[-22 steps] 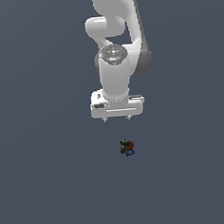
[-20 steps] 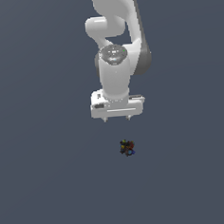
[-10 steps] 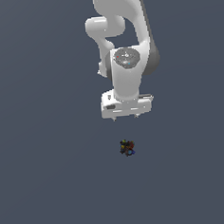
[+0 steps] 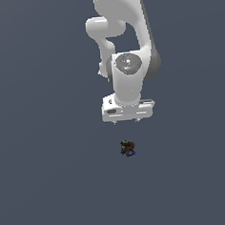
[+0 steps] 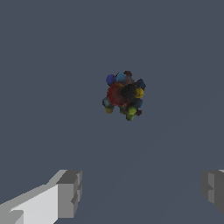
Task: Pick up the object and move it to a goal position.
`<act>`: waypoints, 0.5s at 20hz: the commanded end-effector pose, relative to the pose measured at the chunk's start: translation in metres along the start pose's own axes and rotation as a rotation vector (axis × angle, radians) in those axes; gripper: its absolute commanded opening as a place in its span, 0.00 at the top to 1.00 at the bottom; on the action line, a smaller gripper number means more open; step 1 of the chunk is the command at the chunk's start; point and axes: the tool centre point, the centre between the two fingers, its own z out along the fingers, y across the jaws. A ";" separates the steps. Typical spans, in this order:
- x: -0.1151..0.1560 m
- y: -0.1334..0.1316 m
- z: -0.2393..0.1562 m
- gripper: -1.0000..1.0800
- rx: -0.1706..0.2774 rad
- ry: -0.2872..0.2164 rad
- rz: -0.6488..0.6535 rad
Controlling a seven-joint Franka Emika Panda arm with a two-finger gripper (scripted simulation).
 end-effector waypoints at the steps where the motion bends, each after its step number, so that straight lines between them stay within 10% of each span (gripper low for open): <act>1: 0.008 0.000 0.006 0.04 -0.002 0.003 0.022; 10: 0.049 -0.001 0.043 0.04 -0.015 0.026 0.143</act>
